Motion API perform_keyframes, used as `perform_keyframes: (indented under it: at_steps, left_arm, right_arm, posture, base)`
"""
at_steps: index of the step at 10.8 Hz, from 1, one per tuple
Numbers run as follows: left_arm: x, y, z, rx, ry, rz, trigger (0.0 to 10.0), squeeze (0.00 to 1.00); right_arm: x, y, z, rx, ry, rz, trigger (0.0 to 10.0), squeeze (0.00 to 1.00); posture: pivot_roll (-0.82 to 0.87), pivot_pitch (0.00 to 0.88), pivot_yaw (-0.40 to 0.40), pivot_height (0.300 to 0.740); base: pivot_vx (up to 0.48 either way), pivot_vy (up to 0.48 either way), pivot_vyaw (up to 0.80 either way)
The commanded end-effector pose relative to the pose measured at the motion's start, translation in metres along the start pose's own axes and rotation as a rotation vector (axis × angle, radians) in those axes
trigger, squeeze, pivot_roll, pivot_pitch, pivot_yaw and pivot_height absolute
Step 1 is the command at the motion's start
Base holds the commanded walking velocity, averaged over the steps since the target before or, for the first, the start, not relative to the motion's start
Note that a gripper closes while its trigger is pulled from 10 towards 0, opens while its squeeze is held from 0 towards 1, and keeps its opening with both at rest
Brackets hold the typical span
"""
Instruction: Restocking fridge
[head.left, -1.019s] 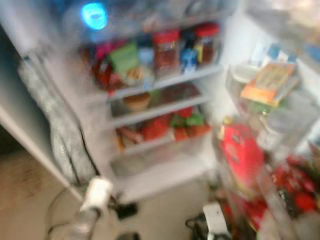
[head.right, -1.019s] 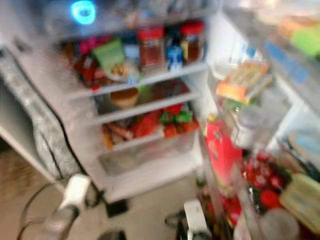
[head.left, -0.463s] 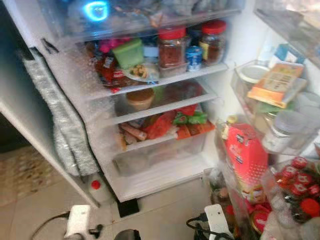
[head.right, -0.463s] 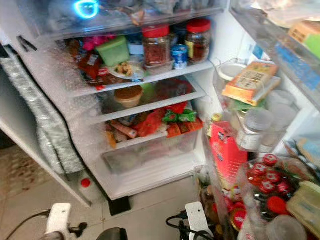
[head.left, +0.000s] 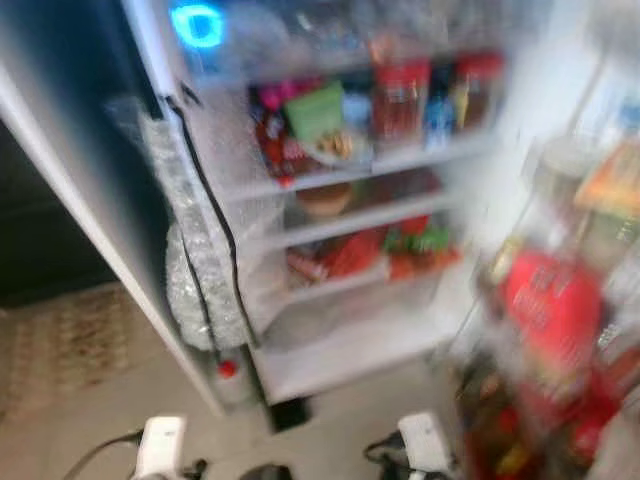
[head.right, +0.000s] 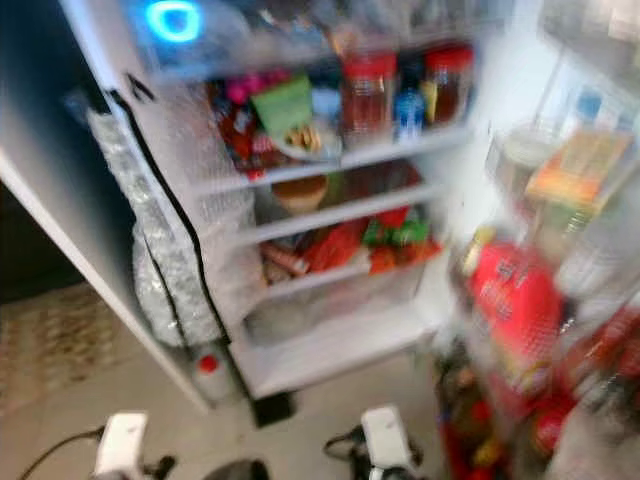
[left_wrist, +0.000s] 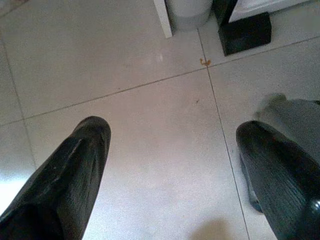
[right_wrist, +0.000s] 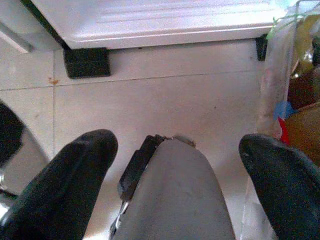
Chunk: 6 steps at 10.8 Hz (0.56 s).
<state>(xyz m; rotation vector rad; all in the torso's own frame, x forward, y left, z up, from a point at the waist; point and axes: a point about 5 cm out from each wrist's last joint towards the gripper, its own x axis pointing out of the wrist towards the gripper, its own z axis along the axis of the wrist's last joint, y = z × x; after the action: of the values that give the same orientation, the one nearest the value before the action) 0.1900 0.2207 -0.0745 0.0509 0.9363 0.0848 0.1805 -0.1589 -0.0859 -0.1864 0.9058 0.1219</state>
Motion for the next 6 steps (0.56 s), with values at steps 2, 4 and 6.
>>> perform_keyframes:
  at_steps: [2, 4, 6]
  left_arm:
    - [-0.0024, 0.0085, -0.0104, 0.005, 0.037, 0.018, 10.0, 0.0]
    - [-0.0031, 0.0085, -0.0144, 0.017, 0.05, 0.01, 10.0, 0.0]
    - [-0.0037, 0.0084, -0.0174, 0.031, 0.06, 0.006, 10.0, 0.0]
  right_arm:
    - [-0.0025, 0.0058, -0.0134, 0.01, 0.057, 0.013, 10.0, 0.0]
    - [-0.0025, 0.0067, -0.0137, 0.011, 0.059, 0.012, 10.0, 0.0]
    - [-0.0027, 0.0068, -0.0145, 0.011, 0.062, 0.013, 10.0, 0.0]
  posture:
    - [-0.04, 0.0, 0.065, 0.638]
    - [-0.04, 0.0, 0.069, 0.638]
    - [-0.04, 0.0, 0.07, 0.638]
  base:
    - [0.0, 0.465, 0.0]
    - [0.0, 0.465, 0.0]
    - [0.0, 0.461, 0.0]
